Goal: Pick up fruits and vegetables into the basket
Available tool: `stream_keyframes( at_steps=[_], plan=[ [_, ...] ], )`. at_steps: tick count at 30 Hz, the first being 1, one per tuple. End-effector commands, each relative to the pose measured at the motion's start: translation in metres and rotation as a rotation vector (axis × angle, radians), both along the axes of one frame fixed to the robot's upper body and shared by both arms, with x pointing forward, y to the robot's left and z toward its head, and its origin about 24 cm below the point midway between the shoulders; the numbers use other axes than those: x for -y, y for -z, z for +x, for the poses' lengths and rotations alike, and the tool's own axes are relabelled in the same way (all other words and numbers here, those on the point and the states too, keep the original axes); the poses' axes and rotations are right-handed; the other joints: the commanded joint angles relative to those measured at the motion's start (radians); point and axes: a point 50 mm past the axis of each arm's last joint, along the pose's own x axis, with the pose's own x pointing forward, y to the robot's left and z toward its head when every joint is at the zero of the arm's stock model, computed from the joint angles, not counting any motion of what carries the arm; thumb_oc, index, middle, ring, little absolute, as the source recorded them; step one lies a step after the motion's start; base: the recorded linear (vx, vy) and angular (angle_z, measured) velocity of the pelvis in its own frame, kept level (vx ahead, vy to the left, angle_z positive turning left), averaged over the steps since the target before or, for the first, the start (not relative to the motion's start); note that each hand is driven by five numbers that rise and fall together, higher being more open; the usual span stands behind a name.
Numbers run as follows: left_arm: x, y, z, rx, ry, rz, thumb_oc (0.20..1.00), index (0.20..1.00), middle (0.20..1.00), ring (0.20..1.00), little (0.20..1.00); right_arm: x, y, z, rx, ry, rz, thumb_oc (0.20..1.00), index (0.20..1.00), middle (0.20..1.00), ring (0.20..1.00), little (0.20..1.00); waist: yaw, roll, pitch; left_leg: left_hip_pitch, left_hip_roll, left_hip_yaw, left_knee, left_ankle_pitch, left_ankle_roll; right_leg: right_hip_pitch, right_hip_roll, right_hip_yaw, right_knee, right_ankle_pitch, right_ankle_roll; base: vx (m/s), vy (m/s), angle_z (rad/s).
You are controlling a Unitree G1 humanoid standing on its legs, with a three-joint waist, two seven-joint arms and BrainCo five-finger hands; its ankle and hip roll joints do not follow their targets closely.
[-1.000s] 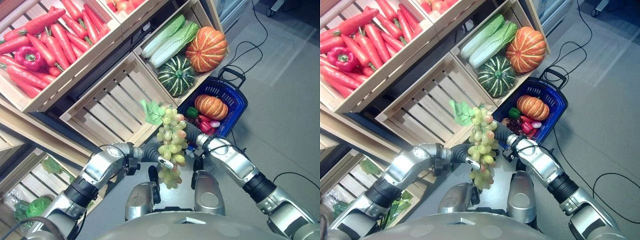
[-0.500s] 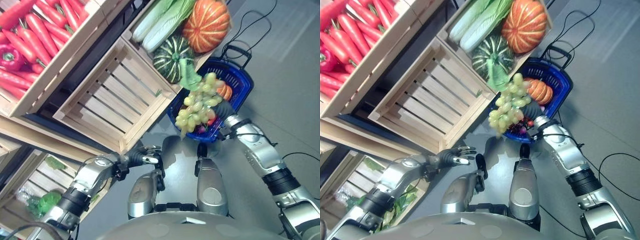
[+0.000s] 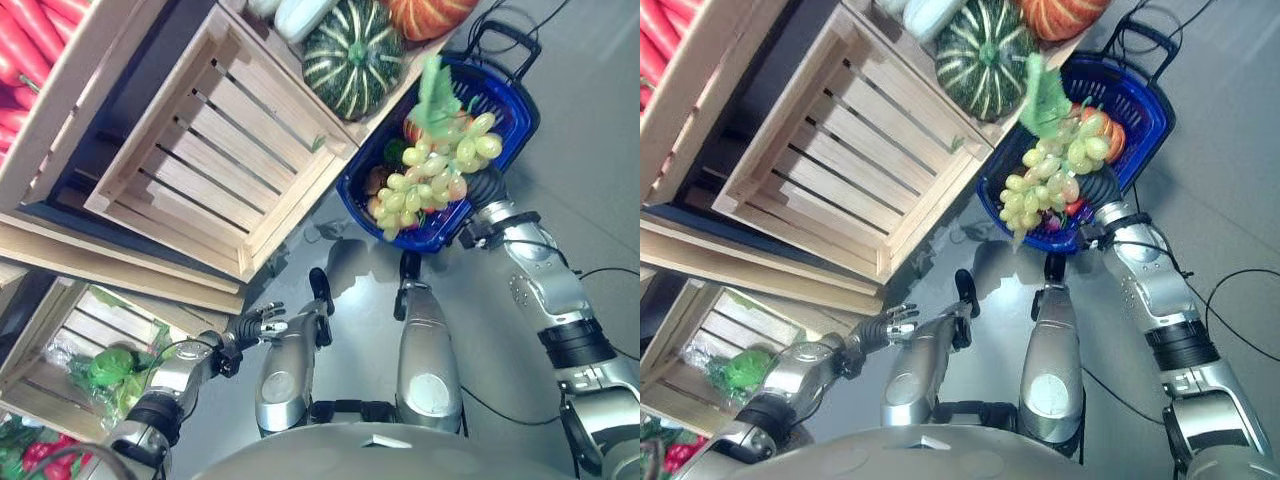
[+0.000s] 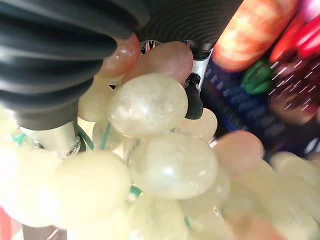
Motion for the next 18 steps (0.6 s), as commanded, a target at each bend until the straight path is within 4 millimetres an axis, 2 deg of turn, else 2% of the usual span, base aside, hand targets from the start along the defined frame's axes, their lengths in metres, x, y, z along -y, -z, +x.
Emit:
stream_keyframes(
  at_steps=[1,3,6,9,18],
  plan=[
    [-0.02,0.005,-0.024,0.082,-0.057,0.197,1.0,1.0,1.0,1.0,1.0,0.002,-0.034,0.001,0.187,0.061,0.053,0.2,0.2,0.2,0.2,0.2,0.013,-0.003,-0.006,-0.084,0.024,0.014,0.134,-0.083,0.021,-0.011,-0.027,-0.018,0.106,-0.115,0.054,-0.06,-0.045,0.06],
    [-0.027,-0.003,-0.02,0.162,-0.087,0.256,1.0,1.0,1.0,1.0,1.0,0.023,-0.036,0.008,0.184,0.175,0.055,0.2,0.2,0.2,0.2,0.2,0.038,0.015,-0.006,-0.132,0.015,0.002,0.142,-0.075,0.018,-0.06,-0.033,-0.028,0.137,-0.126,0.05,-0.04,-0.063,0.05],
    [-0.031,-0.008,-0.018,0.215,-0.177,0.242,1.0,1.0,1.0,1.0,1.0,0.041,-0.041,0.014,0.183,0.275,0.068,0.2,0.2,0.2,0.2,0.2,0.06,0.034,-0.006,-0.177,0.008,-0.004,0.15,-0.069,0.014,-0.11,-0.038,-0.032,0.166,-0.136,0.046,-0.05,-0.06,0.12],
    [-0.039,-0.002,-0.027,0.173,-0.314,0.174,1.0,1.0,1.0,1.0,1.0,0.068,-0.048,0.024,0.172,0.404,0.092,0.2,0.2,0.2,0.2,0.2,0.099,0.057,-0.006,-0.249,-0.002,-0.019,0.163,-0.065,0.012,-0.187,-0.045,-0.044,0.213,-0.152,0.035,-0.05,-0.074,0.21],
    [-0.037,0.012,-0.041,0.09,-0.357,0.154,1.0,1.0,1.0,1.0,1.0,0.103,-0.052,0.039,0.068,0.564,0.161,0.2,0.2,0.2,0.2,0.2,0.149,0.094,-0.006,-0.381,-0.012,-0.038,0.173,-0.043,0.012,-0.326,-0.044,-0.05,0.269,-0.166,0.013,-0.03,-0.057,0.15]
  ],
)
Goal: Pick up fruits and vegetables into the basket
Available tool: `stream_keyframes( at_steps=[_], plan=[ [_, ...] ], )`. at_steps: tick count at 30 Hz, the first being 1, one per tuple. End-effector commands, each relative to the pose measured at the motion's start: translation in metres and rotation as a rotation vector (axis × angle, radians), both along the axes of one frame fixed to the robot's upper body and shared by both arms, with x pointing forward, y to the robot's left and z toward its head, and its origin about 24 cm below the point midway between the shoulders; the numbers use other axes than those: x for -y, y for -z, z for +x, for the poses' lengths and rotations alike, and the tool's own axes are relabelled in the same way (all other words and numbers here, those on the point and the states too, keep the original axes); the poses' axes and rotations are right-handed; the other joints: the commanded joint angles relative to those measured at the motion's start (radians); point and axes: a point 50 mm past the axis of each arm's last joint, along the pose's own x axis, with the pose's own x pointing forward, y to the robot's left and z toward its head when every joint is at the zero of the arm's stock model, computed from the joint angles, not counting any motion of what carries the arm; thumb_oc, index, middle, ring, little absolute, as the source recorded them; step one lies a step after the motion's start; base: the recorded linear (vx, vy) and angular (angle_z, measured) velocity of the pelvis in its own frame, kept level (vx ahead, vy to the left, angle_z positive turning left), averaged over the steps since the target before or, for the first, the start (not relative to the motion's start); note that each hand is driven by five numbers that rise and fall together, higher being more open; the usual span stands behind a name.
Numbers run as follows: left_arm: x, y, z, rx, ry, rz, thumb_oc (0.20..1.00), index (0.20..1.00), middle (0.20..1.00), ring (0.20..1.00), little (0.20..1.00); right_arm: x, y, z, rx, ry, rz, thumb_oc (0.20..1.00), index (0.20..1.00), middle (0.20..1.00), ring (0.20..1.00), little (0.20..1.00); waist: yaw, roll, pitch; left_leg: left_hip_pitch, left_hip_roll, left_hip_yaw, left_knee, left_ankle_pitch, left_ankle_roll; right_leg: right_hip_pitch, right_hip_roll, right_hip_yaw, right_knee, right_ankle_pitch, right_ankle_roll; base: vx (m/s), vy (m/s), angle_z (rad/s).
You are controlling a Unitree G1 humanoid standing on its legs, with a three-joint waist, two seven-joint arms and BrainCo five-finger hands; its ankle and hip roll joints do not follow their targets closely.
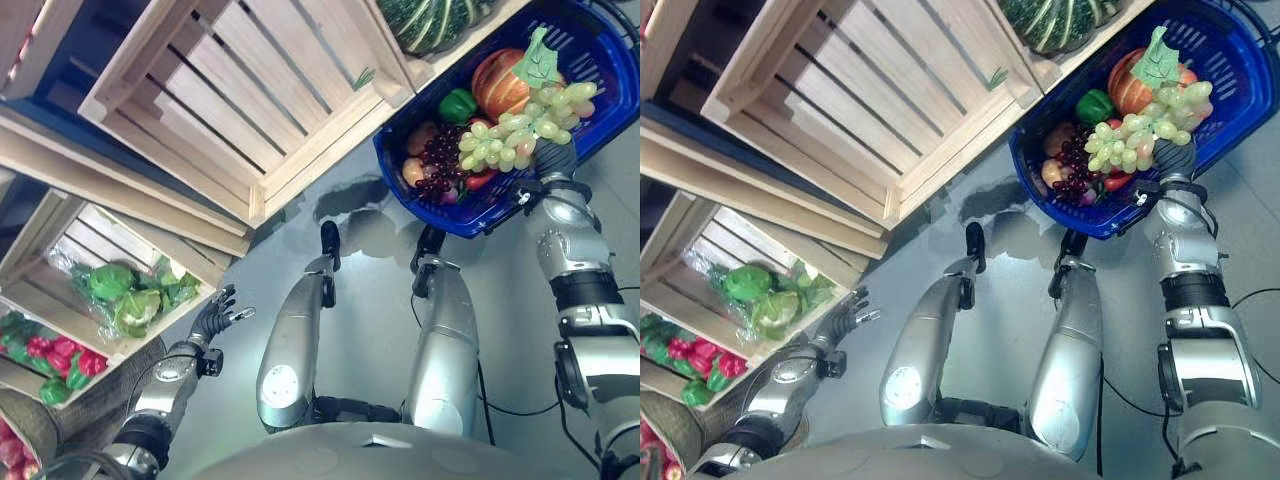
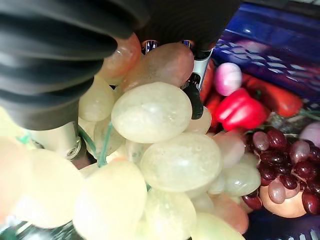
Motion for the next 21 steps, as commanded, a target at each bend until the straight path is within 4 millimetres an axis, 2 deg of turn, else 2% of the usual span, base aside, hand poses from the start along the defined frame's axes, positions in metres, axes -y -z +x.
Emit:
stream_keyframes(
  at_steps=[1,6,15,21],
  plan=[
    [0.005,0.013,-0.023,-0.07,-0.028,-0.03,1.0,1.0,1.0,1.0,1.0,0.021,-0.033,-0.003,0.09,0.046,-0.03,0.2,0.2,0.2,0.2,0.2,-0.011,0.095,-0.004,-0.056,0.012,0.042,0.045,-0.064,0.03,-0.004,0.023,-0.009,0.058,-0.095,0.059,-0.02,-0.028,0.11],
    [0.012,0.018,-0.027,-0.092,-0.03,-0.047,1.0,1.0,1.0,1.0,1.0,0.037,-0.039,0.004,0.017,0.068,0.046,0.2,0.2,0.2,0.2,0.2,0.011,0.132,-0.004,-0.125,0.002,0.035,0.04,-0.051,0.03,-0.084,0.02,-0.001,0.088,-0.106,0.049,-0.01,-0.003,0.06],
    [0.015,0.02,-0.026,-0.082,-0.027,-0.025,1.0,1.0,1.0,1.0,1.0,0.059,-0.018,0.0,-0.126,0.079,0.222,0.2,0.2,0.2,0.2,0.2,0.035,0.175,-0.004,-0.204,-0.01,0.022,0.047,-0.047,0.032,-0.176,0.015,0.017,0.116,-0.119,0.04,-0.01,-0.006,0.05],
    [0.015,0.012,-0.016,-0.027,-0.044,0.006,1.0,1.0,1.0,1.0,1.0,0.061,0.004,-0.004,-0.182,0.042,0.399,0.2,0.2,0.2,0.2,0.2,0.043,0.195,-0.004,-0.228,-0.017,0.017,0.053,-0.05,0.033,-0.207,0.013,0.028,0.129,-0.126,0.037,-0.01,-0.006,0.05]
  ],
)
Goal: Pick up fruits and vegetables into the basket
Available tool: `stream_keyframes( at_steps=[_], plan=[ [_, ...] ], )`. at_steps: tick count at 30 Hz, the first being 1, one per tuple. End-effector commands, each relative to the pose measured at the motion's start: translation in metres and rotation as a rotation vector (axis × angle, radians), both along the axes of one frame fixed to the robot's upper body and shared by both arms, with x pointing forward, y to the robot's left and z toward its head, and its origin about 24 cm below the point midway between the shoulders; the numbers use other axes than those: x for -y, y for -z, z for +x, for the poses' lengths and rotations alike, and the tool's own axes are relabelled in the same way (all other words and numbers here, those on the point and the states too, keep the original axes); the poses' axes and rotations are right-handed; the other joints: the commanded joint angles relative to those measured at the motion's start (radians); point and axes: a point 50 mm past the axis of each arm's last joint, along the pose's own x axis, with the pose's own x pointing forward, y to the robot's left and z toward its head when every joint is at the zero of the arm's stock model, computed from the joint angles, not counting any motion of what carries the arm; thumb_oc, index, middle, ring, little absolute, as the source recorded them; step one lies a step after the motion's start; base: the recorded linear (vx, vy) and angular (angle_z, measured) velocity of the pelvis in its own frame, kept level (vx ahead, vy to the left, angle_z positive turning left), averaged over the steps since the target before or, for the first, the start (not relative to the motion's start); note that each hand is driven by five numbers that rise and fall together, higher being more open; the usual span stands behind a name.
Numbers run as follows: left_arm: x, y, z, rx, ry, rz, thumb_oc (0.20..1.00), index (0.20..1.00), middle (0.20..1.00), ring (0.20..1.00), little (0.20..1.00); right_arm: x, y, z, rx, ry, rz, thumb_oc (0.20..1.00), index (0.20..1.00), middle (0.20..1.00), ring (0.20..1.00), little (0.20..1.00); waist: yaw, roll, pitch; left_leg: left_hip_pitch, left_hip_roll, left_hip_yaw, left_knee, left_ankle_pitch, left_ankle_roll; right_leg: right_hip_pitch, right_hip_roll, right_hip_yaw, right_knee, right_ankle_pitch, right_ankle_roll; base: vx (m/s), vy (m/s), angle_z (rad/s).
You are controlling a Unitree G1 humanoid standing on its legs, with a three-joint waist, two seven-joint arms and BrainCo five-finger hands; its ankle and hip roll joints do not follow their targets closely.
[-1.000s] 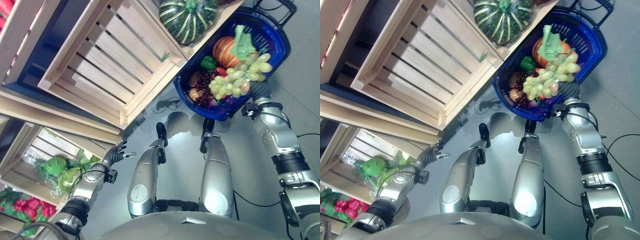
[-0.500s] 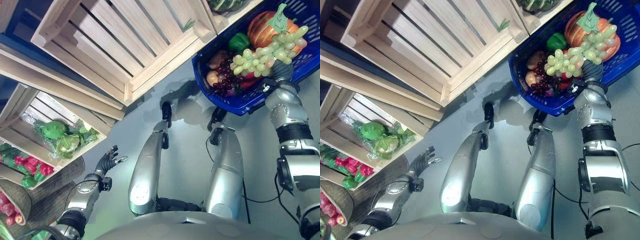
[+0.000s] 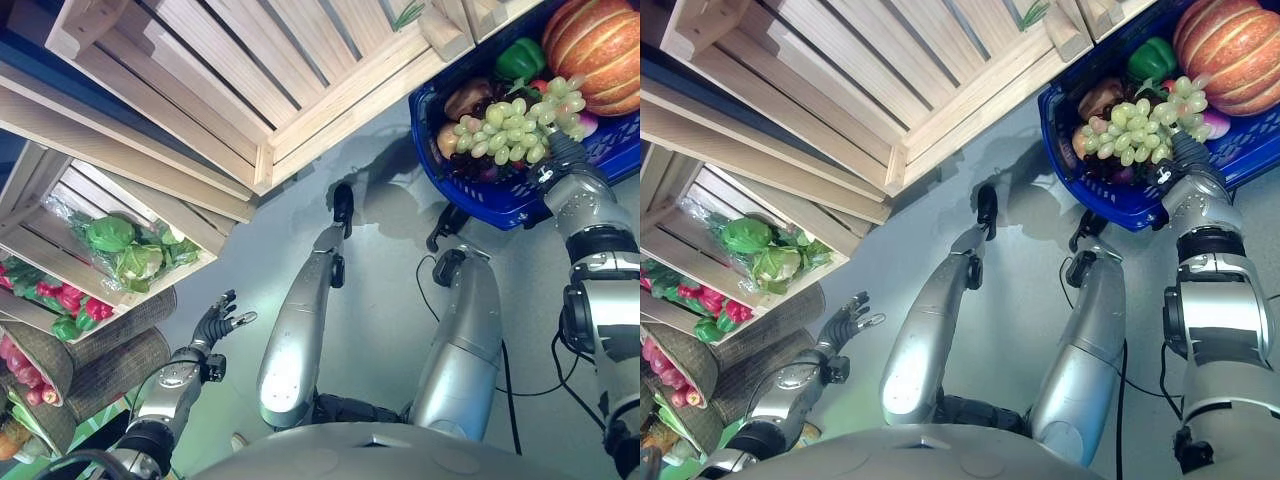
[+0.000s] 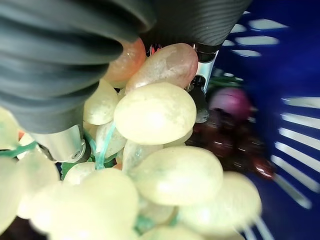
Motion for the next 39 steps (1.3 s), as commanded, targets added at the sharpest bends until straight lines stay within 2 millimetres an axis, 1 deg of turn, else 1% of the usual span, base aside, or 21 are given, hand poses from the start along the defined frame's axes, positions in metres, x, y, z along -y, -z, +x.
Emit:
stream_keyframes(
  at_steps=[1,3,4,5,11,14,16,18,21,24,26,27,28,30,31,33,35,36,37,38,39],
  plan=[
    [0.011,0.008,-0.013,-0.02,-0.001,0.006,1.0,1.0,1.0,1.0,1.0,0.033,-0.011,-0.017,0.012,0.047,0.038,0.2,0.2,0.2,0.2,0.2,-0.025,0.194,-0.003,-0.05,0.017,0.035,0.054,-0.087,0.04,-0.002,0.059,0.026,0.042,-0.113,0.06,-0.02,-0.01,0.03],
    [0.012,0.005,-0.01,0.01,-0.001,0.02,1.0,1.0,1.0,1.0,1.0,0.032,-0.005,-0.018,0.009,0.054,0.079,0.2,0.2,0.2,0.2,0.2,-0.024,0.197,-0.003,-0.052,0.014,0.034,0.055,-0.087,0.039,-0.004,0.06,0.028,0.042,-0.112,0.06,0.0,0.0,0.0],
    [0.013,0.003,-0.007,0.031,-0.003,0.025,1.0,1.0,1.0,1.0,1.0,0.033,-0.004,-0.019,0.016,0.065,0.08,0.288,0.288,0.288,0.288,0.288,-0.024,0.198,-0.003,-0.049,0.012,0.033,0.053,-0.087,0.04,-0.003,0.061,0.028,0.039,-0.112,0.06,0.0,0.0,0.0],
    [0.015,0.001,-0.005,0.047,-0.006,0.027,1.0,1.0,1.0,1.0,1.0,0.034,-0.005,-0.019,0.026,0.082,0.069,1.0,1.0,1.0,1.0,1.0,-0.024,0.199,-0.003,-0.048,0.012,0.032,0.053,-0.088,0.039,-0.001,0.061,0.029,0.039,-0.112,0.06,0.0,0.0,0.0],
    [0.016,-0.003,-0.002,0.081,-0.033,0.05,1.0,1.0,1.0,1.0,1.0,0.033,0.001,-0.02,0.055,0.128,-0.023,1.0,1.0,1.0,1.0,1.0,-0.028,0.188,-0.003,-0.018,0.007,0.03,0.037,-0.087,0.037,0.036,0.073,0.023,0.008,-0.101,0.063,0.0,0.0,0.0],
    [0.013,-0.003,-0.001,0.088,-0.056,0.076,1.0,1.0,1.0,1.0,1.0,0.028,0.009,-0.023,0.047,0.2,-0.257,1.0,1.0,1.0,1.0,1.0,-0.038,0.162,-0.003,0.029,0.008,0.03,0.017,-0.085,0.034,0.095,0.085,0.011,-0.036,-0.083,0.068,0.0,0.0,0.0],
    [0.014,0.001,-0.003,0.047,-0.032,0.065,1.0,1.0,1.0,1.0,1.0,0.024,0.015,-0.024,0.032,0.234,-0.313,1.0,1.0,1.0,1.0,1.0,-0.045,0.15,-0.003,0.051,0.01,0.03,0.009,-0.084,0.035,0.12,0.09,0.009,-0.052,-0.076,0.07,0.0,0.0,0.0],
    [0.016,0.005,-0.006,0.042,-0.034,0.034,1.0,1.0,1.0,1.0,1.0,0.018,0.025,-0.029,-0.011,0.264,-0.469,1.0,1.0,1.0,1.0,1.0,-0.06,0.129,-0.003,0.093,0.013,0.028,-0.007,-0.084,0.035,0.167,0.098,0.008,-0.084,-0.062,0.075,-0.01,0.036,-0.02],
    [0.013,0.005,-0.005,0.055,-0.06,0.049,1.0,1.0,1.0,1.0,1.0,-0.006,0.048,-0.034,-0.051,0.227,-0.691,1.0,1.0,1.0,1.0,1.0,-0.075,0.095,-0.003,0.154,0.02,0.025,-0.021,-0.087,0.04,0.237,0.102,0.003,-0.117,-0.048,0.082,0.0,0.013,-0.01],
    [0.008,0.005,-0.003,0.061,-0.103,0.029,1.0,1.0,1.0,1.0,1.0,-0.026,0.065,-0.041,-0.046,0.187,-0.765,1.0,1.0,1.0,1.0,1.0,-0.093,0.059,-0.003,0.21,0.028,0.021,-0.032,-0.09,0.041,0.304,0.106,0.003,-0.148,-0.039,0.088,0.0,0.0,0.0],
    [0.004,0.007,-0.005,0.057,-0.139,0.0,1.0,1.0,1.0,1.0,1.0,-0.045,0.088,-0.052,-0.055,0.134,-0.821,1.0,1.0,1.0,1.0,1.0,-0.107,0.028,-0.003,0.267,0.037,0.022,-0.049,-0.092,0.04,0.374,0.109,0.0,-0.181,-0.03,0.094,0.02,0.028,-0.05],
    [0.002,0.008,-0.005,0.061,-0.155,-0.003,1.0,1.0,1.0,1.0,1.0,-0.051,0.093,-0.055,-0.055,0.112,-0.844,1.0,1.0,1.0,1.0,1.0,-0.11,0.019,-0.003,0.282,0.04,0.023,-0.054,-0.092,0.04,0.394,0.11,-0.001,-0.194,-0.026,0.097,0.01,0.003,-0.09],
    [0.0,0.008,-0.005,0.067,-0.18,-0.003,1.0,1.0,1.0,1.0,1.0,-0.059,0.104,-0.063,-0.058,0.071,-0.861,1.0,1.0,1.0,1.0,1.0,-0.114,-0.002,-0.003,0.315,0.046,0.024,-0.063,-0.093,0.041,0.435,0.112,-0.001,-0.215,-0.02,0.101,0.0,-0.027,-0.08],
    [-0.005,0.007,-0.004,0.084,-0.202,0.008,1.0,1.0,1.0,1.0,1.0,-0.065,0.118,-0.075,-0.067,0.027,-0.864,1.0,1.0,1.0,1.0,1.0,-0.116,-0.033,-0.003,0.361,0.052,0.024,-0.072,-0.1,0.043,0.494,0.113,-0.005,-0.242,-0.013,0.108,-0.03,-0.045,-0.1],
    [-0.007,0.006,-0.003,0.093,-0.212,0.011,1.0,1.0,1.0,1.0,1.0,-0.069,0.122,-0.078,-0.067,0.011,-0.862,1.0,1.0,1.0,1.0,1.0,-0.115,-0.043,-0.003,0.36,0.056,0.026,-0.078,-0.079,0.05,0.505,0.116,-0.013,-0.266,0.017,0.101,-0.06,-0.028,-0.07],
    [-0.015,0.01,-0.008,0.075,-0.258,0.024,1.0,1.0,1.0,1.0,1.0,-0.079,0.143,-0.092,-0.123,-0.104,-0.878,1.0,1.0,1.0,1.0,1.0,-0.12,-0.084,-0.003,0.46,0.06,0.016,-0.1,-0.085,0.049,0.632,0.121,-0.017,-0.328,0.027,0.111,0.03,0.0,-0.06],
    [-0.016,0.013,-0.011,0.067,-0.265,0.028,1.0,1.0,1.0,1.0,1.0,-0.082,0.152,-0.099,-0.154,-0.149,-0.867,1.0,1.0,1.0,1.0,1.0,-0.121,-0.098,-0.006,0.499,0.062,0.013,-0.11,-0.085,0.047,0.682,0.122,-0.017,-0.354,0.032,0.115,0.08,0.015,-0.09],
    [-0.016,0.015,-0.015,0.05,-0.262,0.036,1.0,1.0,1.0,1.0,1.0,-0.084,0.162,-0.107,-0.187,-0.196,-0.848,1.0,1.0,1.0,1.0,1.0,-0.121,-0.11,-0.027,0.523,0.065,0.011,-0.121,-0.088,0.047,0.713,0.123,-0.018,-0.376,0.034,0.118,0.15,0.032,-0.13],
    [-0.016,0.022,-0.023,0.011,-0.252,0.045,1.0,1.0,1.0,1.0,1.0,-0.087,0.179,-0.122,-0.25,-0.256,-0.803,1.0,1.0,1.0,1.0,1.0,-0.123,-0.13,-0.064,0.566,0.067,0.01,-0.147,-0.09,0.047,0.768,0.128,-0.018,-0.42,0.042,0.128,0.15,0.035,-0.14],
    [-0.016,0.023,-0.024,0.003,-0.249,0.045,1.0,1.0,1.0,1.0,1.0,-0.088,0.182,-0.124,-0.265,-0.27,-0.792,1.0,1.0,1.0,1.0,1.0,-0.124,-0.133,-0.07,0.573,0.068,0.01,-0.152,-0.09,0.047,0.776,0.13,-0.017,-0.427,0.044,0.129,0.15,0.038,-0.1],
    [-0.016,0.027,-0.029,-0.02,-0.25,0.048,1.0,1.0,1.0,1.0,1.0,-0.089,0.192,-0.133,-0.308,-0.309,-0.758,1.0,1.0,1.0,1.0,1.0,-0.127,-0.143,-0.091,0.596,0.069,0.008,-0.167,-0.09,0.047,0.806,0.134,-0.016,-0.45,0.048,0.134,0.12,0.037,-0.05]
  ],
)
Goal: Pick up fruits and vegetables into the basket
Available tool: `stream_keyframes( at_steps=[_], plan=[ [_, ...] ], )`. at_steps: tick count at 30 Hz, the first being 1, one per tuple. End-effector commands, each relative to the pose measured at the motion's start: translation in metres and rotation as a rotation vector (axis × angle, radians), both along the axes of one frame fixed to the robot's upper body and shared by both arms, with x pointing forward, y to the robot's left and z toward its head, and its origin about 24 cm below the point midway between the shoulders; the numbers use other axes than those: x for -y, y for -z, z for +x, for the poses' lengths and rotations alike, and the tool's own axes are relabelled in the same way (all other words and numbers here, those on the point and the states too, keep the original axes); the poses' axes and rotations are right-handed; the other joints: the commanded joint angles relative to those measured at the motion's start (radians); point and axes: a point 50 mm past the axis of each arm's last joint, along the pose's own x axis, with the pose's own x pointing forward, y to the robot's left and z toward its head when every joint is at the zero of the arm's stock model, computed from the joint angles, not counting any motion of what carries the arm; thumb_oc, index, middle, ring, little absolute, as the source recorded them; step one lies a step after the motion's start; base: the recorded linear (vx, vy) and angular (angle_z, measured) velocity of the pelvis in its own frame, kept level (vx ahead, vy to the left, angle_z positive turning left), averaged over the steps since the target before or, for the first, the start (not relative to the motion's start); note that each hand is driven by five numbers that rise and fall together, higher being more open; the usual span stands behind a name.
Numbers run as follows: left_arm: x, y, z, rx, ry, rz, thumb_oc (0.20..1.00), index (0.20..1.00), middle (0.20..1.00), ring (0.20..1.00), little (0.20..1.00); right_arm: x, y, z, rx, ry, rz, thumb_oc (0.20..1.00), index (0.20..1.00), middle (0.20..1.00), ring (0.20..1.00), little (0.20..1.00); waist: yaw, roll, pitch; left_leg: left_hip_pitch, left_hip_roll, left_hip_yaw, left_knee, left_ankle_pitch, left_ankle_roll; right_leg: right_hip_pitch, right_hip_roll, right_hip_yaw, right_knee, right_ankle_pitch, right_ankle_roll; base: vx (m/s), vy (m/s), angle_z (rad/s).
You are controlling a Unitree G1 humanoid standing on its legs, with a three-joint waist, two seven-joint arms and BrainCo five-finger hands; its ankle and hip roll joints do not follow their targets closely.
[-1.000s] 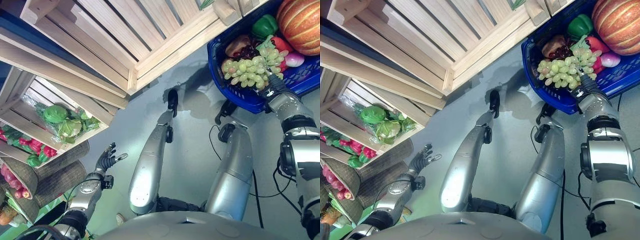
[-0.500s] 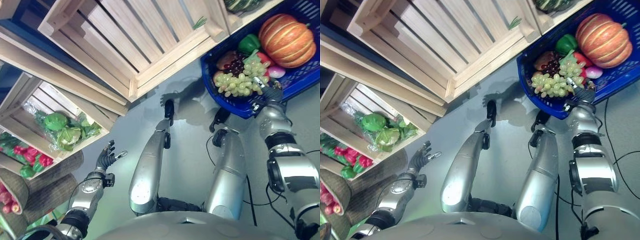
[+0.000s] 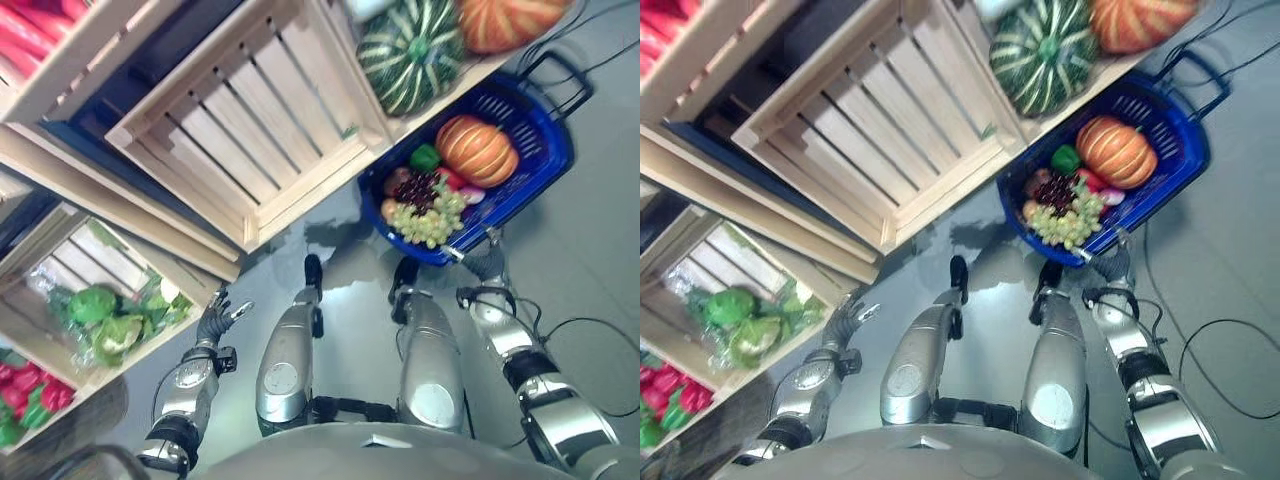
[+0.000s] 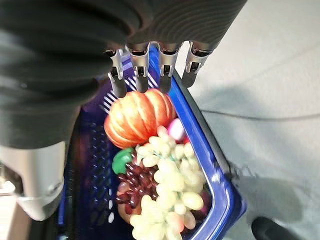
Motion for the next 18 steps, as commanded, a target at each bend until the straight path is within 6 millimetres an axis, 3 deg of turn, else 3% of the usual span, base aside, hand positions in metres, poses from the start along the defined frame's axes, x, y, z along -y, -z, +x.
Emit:
stream_keyframes(
  at_steps=[1,6,9,13,18],
  plan=[
    [-0.017,0.009,-0.027,-0.077,-0.007,0.055,1.0,1.0,1.0,1.0,1.0,-0.02,0.029,-0.025,-0.129,-0.097,0.122,1.0,1.0,1.0,1.0,1.0,-0.009,-0.068,-0.095,0.004,-0.029,0.016,0.039,-0.088,0.05,0.148,-0.014,0.055,-0.126,-0.001,0.096,0.16,0.044,-0.01],
    [-0.021,0.022,-0.047,-0.199,0.006,0.078,1.0,1.0,1.0,1.0,1.0,-0.035,0.071,-0.07,-0.379,-0.109,0.288,1.0,1.0,1.0,1.0,1.0,-0.02,-0.096,-0.196,0.094,-0.024,0.021,-0.018,-0.088,0.054,0.235,-0.012,0.061,-0.194,0.026,0.116,0.14,0.06,-0.04],
    [-0.015,0.03,-0.056,-0.264,0.04,0.04,1.0,1.0,1.0,1.0,1.0,-0.039,0.089,-0.094,-0.504,-0.099,0.351,1.0,1.0,1.0,1.0,1.0,-0.026,-0.097,-0.247,0.136,-0.023,0.028,-0.053,-0.086,0.055,0.275,-0.015,0.068,-0.23,0.041,0.127,0.09,0.092,-0.07],
    [-0.006,0.038,-0.063,-0.332,0.106,-0.011,1.0,1.0,1.0,1.0,1.0,-0.045,0.103,-0.115,-0.626,-0.084,0.434,1.0,1.0,1.0,1.0,1.0,-0.036,-0.094,-0.298,0.186,-0.028,0.039,-0.091,-0.087,0.058,0.319,-0.021,0.076,-0.274,0.062,0.141,0.04,0.119,-0.08],
    [0.005,0.042,-0.061,-0.354,0.147,-0.09,1.0,1.0,1.0,1.0,1.0,-0.051,0.112,-0.129,-0.708,-0.042,0.524,1.0,1.0,1.0,1.0,1.0,-0.044,-0.093,-0.328,0.218,-0.033,0.06,-0.106,-0.094,0.063,0.346,-0.029,0.076,-0.301,0.076,0.149,-0.02,0.082,-0.1]
  ],
)
